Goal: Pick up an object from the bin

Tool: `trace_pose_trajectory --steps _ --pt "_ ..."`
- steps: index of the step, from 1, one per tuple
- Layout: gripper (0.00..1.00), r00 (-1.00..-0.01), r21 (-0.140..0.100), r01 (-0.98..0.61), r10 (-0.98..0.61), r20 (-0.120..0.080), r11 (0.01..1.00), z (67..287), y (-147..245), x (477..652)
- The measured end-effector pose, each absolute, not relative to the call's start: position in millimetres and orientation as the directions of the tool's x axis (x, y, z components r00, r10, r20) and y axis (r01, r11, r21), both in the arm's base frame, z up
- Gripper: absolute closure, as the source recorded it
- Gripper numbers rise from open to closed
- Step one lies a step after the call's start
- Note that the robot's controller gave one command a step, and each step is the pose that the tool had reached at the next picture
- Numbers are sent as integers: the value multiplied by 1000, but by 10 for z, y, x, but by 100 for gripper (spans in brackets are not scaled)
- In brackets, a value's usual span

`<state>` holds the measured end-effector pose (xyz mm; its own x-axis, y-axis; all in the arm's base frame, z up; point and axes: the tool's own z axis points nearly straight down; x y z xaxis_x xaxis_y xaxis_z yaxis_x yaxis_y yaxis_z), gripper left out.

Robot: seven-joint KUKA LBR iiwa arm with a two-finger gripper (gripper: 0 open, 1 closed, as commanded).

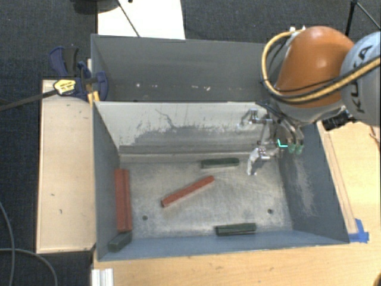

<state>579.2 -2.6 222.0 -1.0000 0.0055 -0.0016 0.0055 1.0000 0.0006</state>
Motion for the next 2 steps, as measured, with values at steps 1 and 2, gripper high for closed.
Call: trace_pose_trajectory --steps 1,2 --pt "0 -1000 1 5 5 -4 1000 2228 -26 5797" --pt "0 -1000 1 19 19 -10 1000 1702 55 5874"
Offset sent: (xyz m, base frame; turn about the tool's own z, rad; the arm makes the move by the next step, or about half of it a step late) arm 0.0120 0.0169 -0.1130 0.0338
